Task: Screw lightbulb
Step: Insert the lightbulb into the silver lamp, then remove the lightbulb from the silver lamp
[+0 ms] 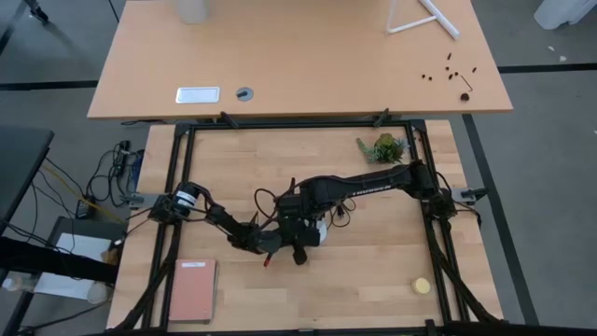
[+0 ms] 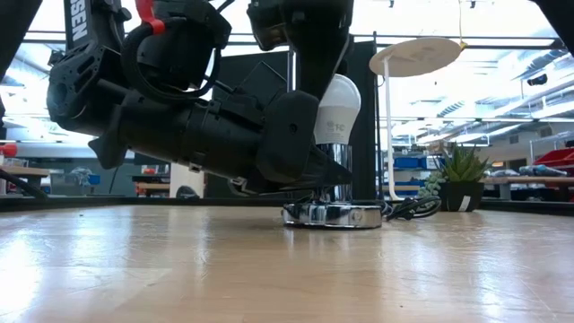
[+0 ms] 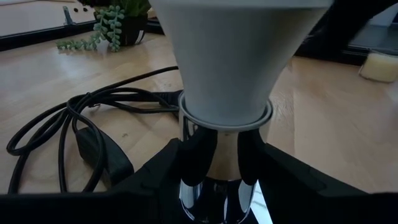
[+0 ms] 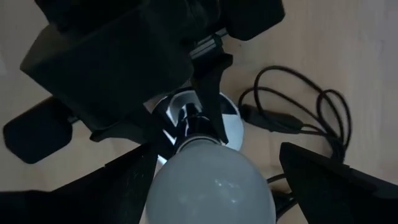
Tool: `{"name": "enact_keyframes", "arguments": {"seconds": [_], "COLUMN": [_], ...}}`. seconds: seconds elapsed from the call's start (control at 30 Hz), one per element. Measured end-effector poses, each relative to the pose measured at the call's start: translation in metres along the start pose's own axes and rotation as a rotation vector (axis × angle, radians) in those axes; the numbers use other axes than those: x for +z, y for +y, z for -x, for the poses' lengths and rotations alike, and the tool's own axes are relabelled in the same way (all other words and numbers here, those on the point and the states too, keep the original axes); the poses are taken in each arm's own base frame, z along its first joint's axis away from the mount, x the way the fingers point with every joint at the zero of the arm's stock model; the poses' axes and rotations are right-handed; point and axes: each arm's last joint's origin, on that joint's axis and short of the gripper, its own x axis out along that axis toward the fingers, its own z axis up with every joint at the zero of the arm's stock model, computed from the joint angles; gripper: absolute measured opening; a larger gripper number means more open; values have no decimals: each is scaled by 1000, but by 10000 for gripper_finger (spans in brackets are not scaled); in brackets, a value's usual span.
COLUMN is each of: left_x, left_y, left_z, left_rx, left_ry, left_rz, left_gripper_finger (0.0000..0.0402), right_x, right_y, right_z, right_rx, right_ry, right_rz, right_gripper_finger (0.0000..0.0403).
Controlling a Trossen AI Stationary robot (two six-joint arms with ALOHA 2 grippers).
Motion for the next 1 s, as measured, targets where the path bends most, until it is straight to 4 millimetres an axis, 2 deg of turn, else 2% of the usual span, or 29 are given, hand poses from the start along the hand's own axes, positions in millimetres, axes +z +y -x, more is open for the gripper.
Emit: {"name": "enact_keyframes", "arguments": {"seconds": [0.27, 0.5, 0.8, 1.0], "left_x": [0, 0, -1, 15], "left_y": [0, 0, -2, 0], "left_z": [0, 0, 1, 10], "left_rx": [0, 2, -40, -74], "left_ry": [1, 0, 19, 22], "left_rz": [-2, 0, -27, -32], "left_gripper_finger": [184, 191, 246, 252], "right_x": [-2, 4, 12, 3], "right_y": [-1, -1, -3, -3], "right_z": [-15, -11, 40, 93], "right_rx": [-19, -14, -49, -50], "right_ry": [28, -18, -142, -254], "right_rz": [-22, 38, 85, 95], "right_gripper_finger": [346, 346, 346, 346]}}
